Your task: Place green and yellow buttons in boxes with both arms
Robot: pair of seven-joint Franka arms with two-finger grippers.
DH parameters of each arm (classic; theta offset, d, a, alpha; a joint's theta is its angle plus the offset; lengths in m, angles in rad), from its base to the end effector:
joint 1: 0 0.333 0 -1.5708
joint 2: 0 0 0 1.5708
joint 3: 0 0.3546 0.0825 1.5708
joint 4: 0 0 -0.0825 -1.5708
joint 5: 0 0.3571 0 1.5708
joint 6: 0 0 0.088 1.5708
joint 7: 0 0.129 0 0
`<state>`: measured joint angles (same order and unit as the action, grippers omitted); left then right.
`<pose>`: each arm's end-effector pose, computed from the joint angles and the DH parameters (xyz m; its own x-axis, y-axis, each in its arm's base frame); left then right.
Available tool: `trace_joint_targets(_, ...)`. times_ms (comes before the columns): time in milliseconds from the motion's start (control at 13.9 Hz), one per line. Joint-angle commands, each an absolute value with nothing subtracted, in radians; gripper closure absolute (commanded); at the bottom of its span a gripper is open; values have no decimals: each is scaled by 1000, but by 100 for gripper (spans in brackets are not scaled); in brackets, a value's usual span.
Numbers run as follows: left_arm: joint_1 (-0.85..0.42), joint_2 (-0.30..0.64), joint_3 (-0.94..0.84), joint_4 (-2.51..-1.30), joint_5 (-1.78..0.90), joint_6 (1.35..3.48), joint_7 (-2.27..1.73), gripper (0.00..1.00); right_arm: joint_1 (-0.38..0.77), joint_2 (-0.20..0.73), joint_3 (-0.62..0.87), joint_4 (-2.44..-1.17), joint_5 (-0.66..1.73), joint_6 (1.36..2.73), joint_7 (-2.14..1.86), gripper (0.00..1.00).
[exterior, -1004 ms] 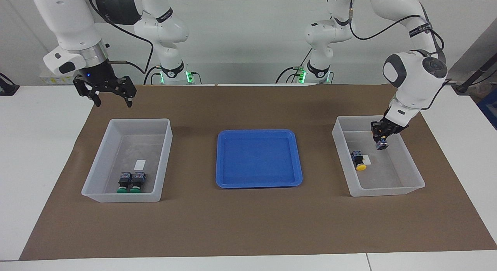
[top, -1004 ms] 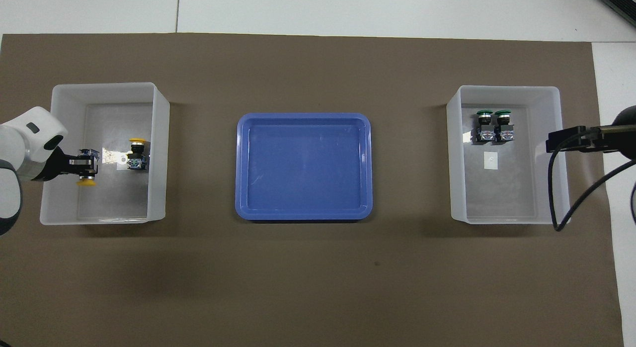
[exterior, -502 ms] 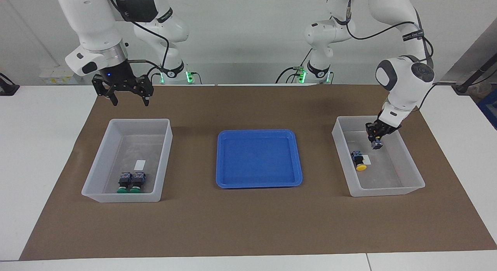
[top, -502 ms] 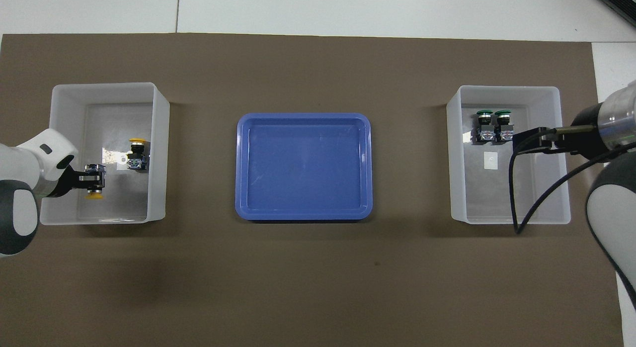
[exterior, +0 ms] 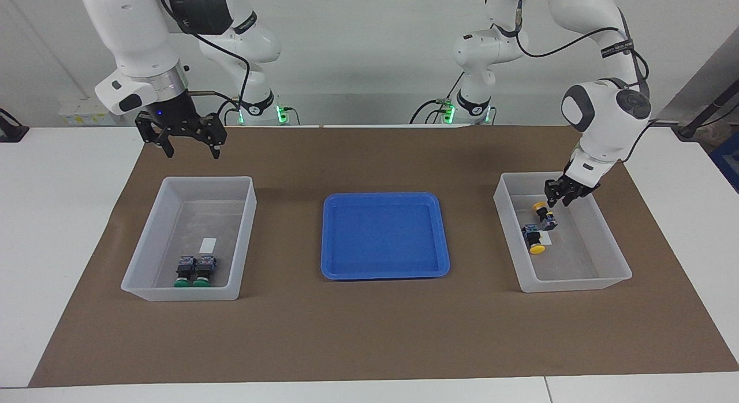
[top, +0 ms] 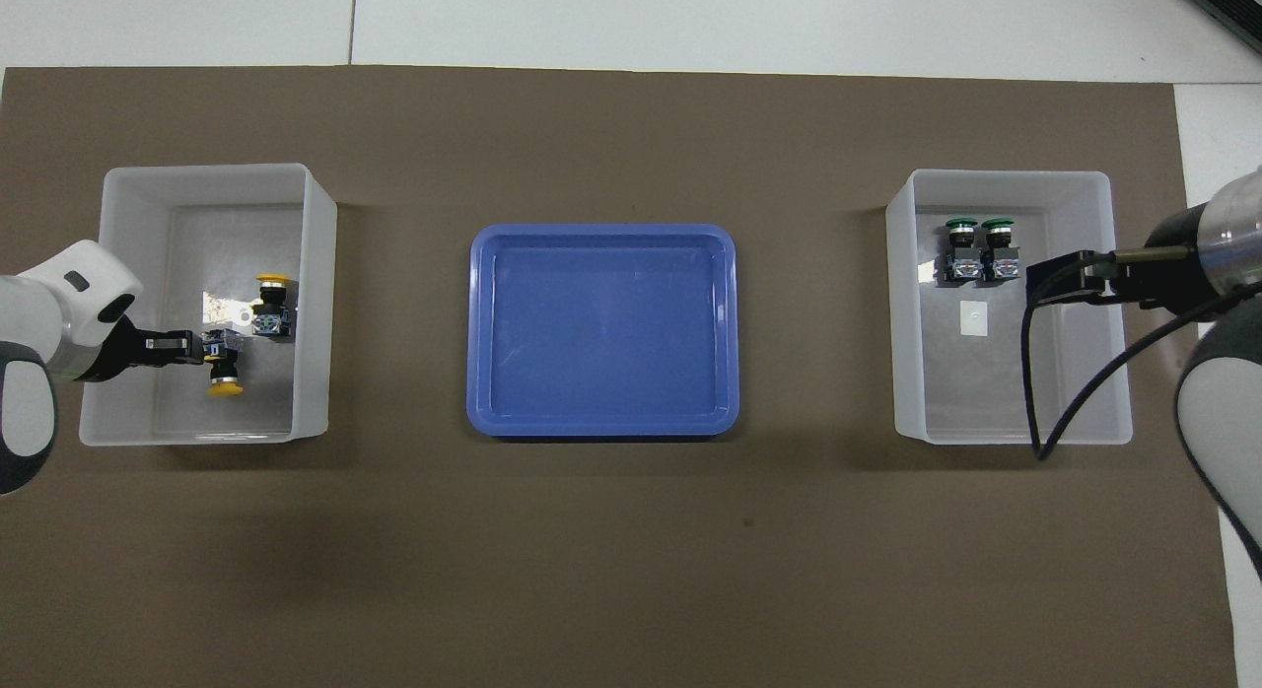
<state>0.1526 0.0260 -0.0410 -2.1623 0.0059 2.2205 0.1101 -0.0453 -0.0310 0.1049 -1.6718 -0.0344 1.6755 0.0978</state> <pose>0.5194 0.0586 0.4198 0.9995 -0.0021 0.0316 -0.0018 -1.0000 -0.0073 0.5252 0.0281 0.6214 0.9987 -0.0345 0.0380 -0.0358 -0.9988 0.0340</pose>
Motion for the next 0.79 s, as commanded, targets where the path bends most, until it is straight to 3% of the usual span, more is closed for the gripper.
trace_joint_targets(0, 150, 21, -43, -2113, -9, 2146, 120, 52, -51, -35, 109, -1677, -14, 1657, 110, 0)
trace_joint_targets(430, 112, 37, -51, -1844, -8, 1860, 109, 54, -52, -52, 109, -1701, -14, 1631, 112, 0)
trace_joint_targets(717, 92, 17, -66, -1749, -9, 1751, 109, 55, -52, -51, 109, -1700, -12, 1632, 115, 0)
